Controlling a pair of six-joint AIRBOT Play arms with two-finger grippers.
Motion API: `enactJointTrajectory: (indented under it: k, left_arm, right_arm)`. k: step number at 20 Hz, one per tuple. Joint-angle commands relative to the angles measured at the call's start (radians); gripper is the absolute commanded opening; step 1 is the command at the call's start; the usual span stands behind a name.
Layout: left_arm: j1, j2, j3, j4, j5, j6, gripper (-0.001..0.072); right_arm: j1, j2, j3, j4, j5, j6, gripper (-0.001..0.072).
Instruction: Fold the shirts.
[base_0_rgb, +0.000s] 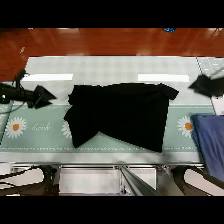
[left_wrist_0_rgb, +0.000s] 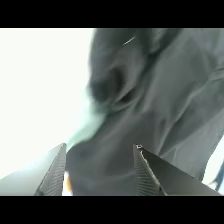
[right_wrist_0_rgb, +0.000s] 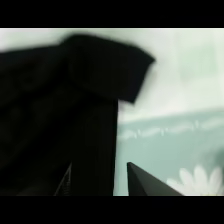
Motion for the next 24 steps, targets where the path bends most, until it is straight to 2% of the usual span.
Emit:
enactJointTrajectory:
  k: [1, 3, 5, 8, 11, 12, 13, 14, 16, 17, 21, 24]
  left_arm:
    - [0.048, 0.016, -0.168, -0.08, 0.07, 0.035, 0.0508]
    - [0.037, 0.002, -0.214, -0.134, 0.097, 0.051, 0.0508]
    - [0.004, -0.031, -0.218, -0.134, 0.088, 0.07, 0.0508]
    - [-0.095, -0.08, -0.218, -0.134, 0.087, 0.083, 0.0508]
    - [-0.185, -0.101, -0.213, -0.133, 0.088, 0.084, 0.0503]
    - [-0.195, -0.101, -0.207, -0.133, 0.087, 0.084, 0.039]
    - [-0.197, -0.1, -0.199, -0.133, 0.084, 0.084, 0.0127]
    - [-0.196, -0.098, -0.192, -0.133, 0.08, 0.089, 0.0021]
    - [-0.196, -0.098, -0.177, -0.134, 0.071, 0.1, 0.0021]
    - [-0.196, -0.098, -0.175, -0.134, 0.071, 0.1, 0.0021]
    - [-0.198, -0.098, -0.175, -0.133, 0.06, 0.1, 0.0021]
    - [-0.199, -0.098, -0.175, -0.133, 0.061, 0.1, 0.0021]
  right_arm:
    - [-0.122, 0.178, -0.363, 0.192, -0.073, -0.089, 0.0405]
    - [-0.159, 0.245, -0.495, 0.276, -0.063, -0.148, 0.0404]
    - [-0.164, 0.286, -0.553, 0.281, -0.03, -0.168, 0.0404]
    - [-0.164, 0.298, -0.568, 0.28, 0.002, -0.167, 0.0404]
    - [-0.177, 0.298, -0.568, 0.274, -0.037, -0.123, 0.0404]
    - [-0.196, 0.298, -0.568, 0.268, -0.031, -0.122, 0.0404]
    - [-0.214, 0.298, -0.568, 0.246, -0.005, -0.123, 0.0404]
    - [-0.226, 0.297, -0.568, 0.189, 0.042, -0.12, 0.0404]
    - [-0.227, 0.297, -0.61, 0.056, 0.077, -0.051, 0.0404]
    - [-0.227, 0.292, -0.652, 0.043, 0.09, -0.028, 0.0404]
    - [-0.142, 0.254, -0.734, 0.059, 0.09, -0.037, 0.0404]
    - [-0.043, 0.154, -0.735, 0.085, 0.078, -0.037, 0.0404]
